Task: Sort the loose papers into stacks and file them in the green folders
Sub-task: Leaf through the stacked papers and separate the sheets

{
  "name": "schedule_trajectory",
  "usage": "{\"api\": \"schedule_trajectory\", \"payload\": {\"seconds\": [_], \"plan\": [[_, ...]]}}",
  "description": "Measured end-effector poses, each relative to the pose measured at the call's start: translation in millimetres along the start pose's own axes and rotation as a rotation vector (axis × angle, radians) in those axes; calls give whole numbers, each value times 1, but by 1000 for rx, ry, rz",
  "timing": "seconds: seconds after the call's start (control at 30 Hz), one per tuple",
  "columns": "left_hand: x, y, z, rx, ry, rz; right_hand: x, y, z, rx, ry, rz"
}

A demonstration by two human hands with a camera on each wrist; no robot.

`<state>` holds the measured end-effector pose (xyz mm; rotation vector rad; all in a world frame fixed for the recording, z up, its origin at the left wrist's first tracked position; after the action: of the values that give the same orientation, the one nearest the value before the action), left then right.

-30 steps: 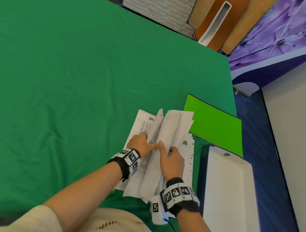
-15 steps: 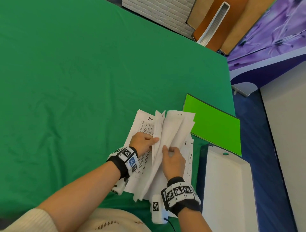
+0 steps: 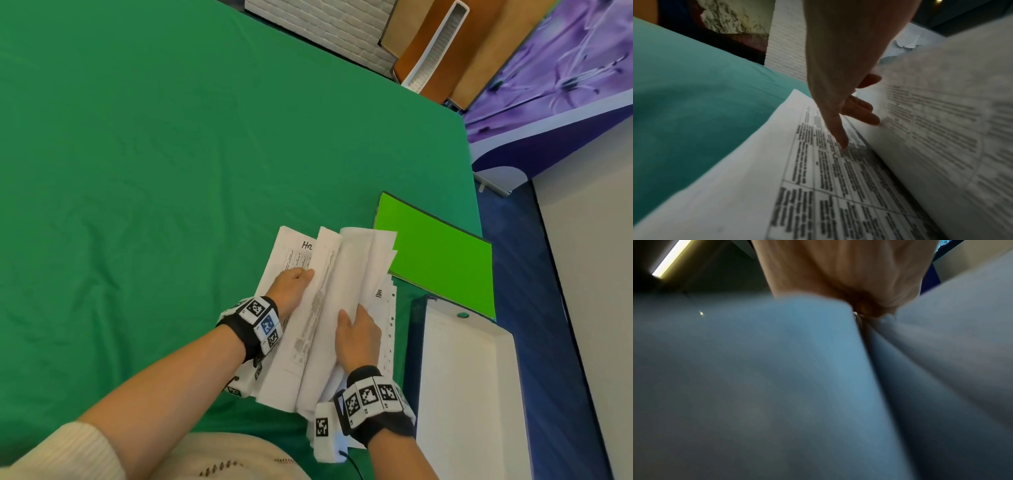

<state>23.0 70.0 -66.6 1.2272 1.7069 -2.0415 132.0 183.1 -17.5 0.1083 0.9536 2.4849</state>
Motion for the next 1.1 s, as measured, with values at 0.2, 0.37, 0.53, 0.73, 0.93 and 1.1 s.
{"api": "schedule_trajectory", "payload": {"seconds": [0.2,0.37,0.53,0.73,0.93,1.1], "plan": [[7,15,42,14,-243,38,1,-5,11,-52,-59,-58],[0,16,51,-24,-165,91,-3,-1,13,-77,-86,-55],[-38,-9,21,53,162,154,-2,9,1,-10,-15,-16],[-29,-8,10,446,-28,29,-2,7,-7,-140,12,45],[-17,3,40,939,-589,215,1,-3,2,-162,-34,-4],[-13,5,42,1034,-578,139,1,-3,-2,-151,-25,2]]}}
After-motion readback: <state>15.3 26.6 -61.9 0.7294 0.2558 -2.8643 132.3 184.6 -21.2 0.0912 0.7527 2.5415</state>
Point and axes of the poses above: each hand's wrist, its own x-axis towards the middle knuckle, its own z-axis out of the back of the hand, y = z × x, the point moved 3 cm from there along x, towards the middle knuckle, and after that the axes turned 15 degrees about z, right-handed, at the moved point
